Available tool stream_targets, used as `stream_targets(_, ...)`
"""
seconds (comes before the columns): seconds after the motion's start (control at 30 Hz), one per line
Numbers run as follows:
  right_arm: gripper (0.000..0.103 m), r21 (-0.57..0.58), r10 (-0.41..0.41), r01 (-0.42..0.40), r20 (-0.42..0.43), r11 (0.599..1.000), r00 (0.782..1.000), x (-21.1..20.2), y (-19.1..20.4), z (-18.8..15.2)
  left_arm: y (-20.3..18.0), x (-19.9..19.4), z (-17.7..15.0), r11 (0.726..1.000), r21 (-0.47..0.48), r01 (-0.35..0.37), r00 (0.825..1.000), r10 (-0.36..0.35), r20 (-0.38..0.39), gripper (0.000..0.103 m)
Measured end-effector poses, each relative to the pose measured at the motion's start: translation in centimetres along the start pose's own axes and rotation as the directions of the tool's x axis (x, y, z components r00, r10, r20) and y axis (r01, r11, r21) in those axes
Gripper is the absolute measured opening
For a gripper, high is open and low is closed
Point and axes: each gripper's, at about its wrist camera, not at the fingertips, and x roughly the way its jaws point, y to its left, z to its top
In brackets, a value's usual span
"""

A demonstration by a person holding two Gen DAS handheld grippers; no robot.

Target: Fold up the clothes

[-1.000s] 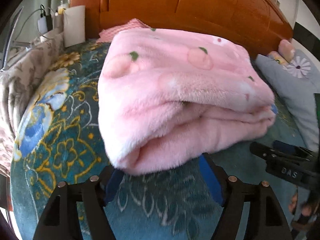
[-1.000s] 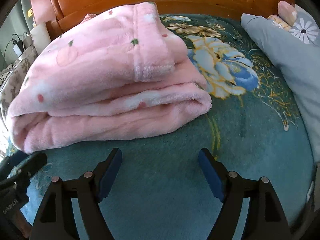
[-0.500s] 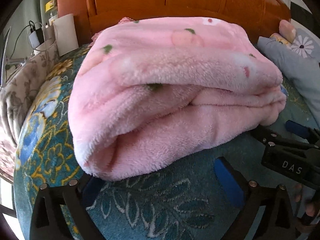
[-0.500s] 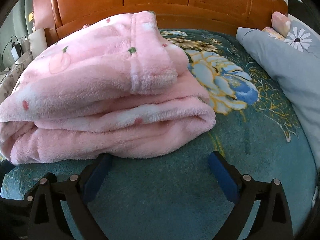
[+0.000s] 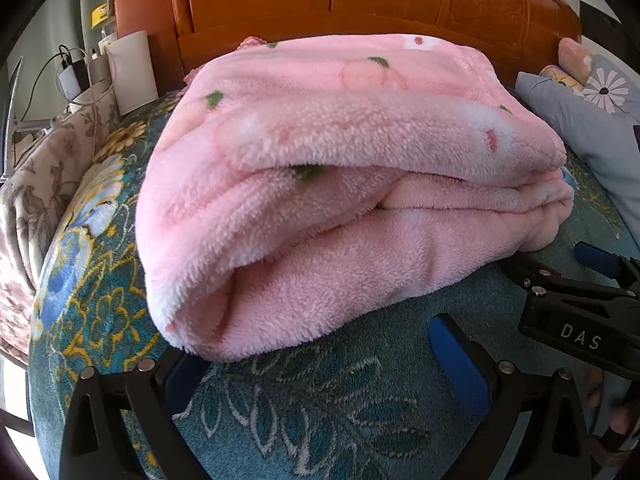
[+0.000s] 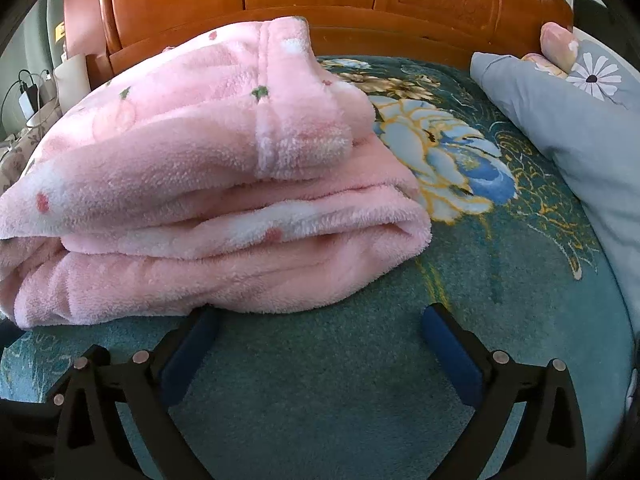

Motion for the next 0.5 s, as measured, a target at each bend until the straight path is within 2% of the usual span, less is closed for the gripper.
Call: stream_targets(0.5, 0.103, 0.002, 0.001, -0.001, -0.001, 1.0, 1.0, 0.0, 0.0, -0.1, 1.1, 0.8, 0.8, 1.0, -0.002, 0.003, 1.0, -0.003, 0.002, 0.103)
